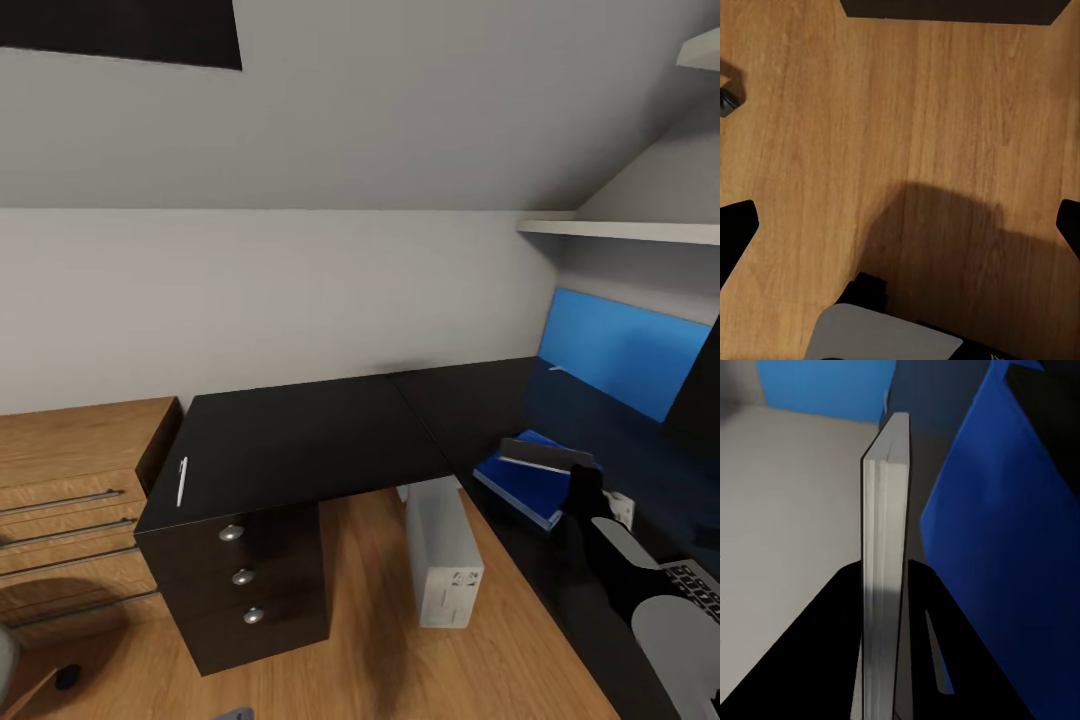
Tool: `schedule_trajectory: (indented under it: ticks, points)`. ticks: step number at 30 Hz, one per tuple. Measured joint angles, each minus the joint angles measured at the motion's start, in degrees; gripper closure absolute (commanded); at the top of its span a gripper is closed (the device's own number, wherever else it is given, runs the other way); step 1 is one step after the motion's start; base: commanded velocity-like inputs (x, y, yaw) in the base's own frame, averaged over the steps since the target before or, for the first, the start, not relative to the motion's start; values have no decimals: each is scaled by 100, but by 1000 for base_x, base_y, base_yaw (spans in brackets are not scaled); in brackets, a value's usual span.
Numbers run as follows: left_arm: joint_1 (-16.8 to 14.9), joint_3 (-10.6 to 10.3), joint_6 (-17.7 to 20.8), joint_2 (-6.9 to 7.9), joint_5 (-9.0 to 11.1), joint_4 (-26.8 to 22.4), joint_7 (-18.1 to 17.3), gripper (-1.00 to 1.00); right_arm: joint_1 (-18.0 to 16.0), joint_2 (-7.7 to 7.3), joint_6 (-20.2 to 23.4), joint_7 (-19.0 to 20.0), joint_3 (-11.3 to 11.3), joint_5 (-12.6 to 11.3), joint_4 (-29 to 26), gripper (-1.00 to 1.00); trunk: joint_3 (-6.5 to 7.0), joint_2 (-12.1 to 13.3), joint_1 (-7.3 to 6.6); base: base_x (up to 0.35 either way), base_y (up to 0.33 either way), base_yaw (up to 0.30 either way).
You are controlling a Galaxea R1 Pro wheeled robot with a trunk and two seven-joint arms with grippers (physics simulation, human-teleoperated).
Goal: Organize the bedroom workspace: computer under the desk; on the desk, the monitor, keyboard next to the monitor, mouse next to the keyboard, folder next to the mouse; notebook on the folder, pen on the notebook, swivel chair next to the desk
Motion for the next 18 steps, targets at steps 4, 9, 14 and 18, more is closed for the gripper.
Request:
schedule_trajectory:
  ticks: [4,9,14,18]
  points:
    - [0,-1,-1,0,1,0,-1,-100,0,-4,-3,-5,-64,0,0,100,0,0,0,0,-59,0]
    - [0,-1,0,0,3,0,0,-100,0,-4,0,-7,-77,0,0,100,0,0,0,0,-21,0]
    - [0,-1,0,0,6,0,0,-100,0,-4,1,-7,-81,1,0,100,0,0,0,0,-6,0]
    - [0,-1,0,0,7,0,0,-100,0,-4,2,-7,-81,3,0,100,0,0,0,9,-2,0]
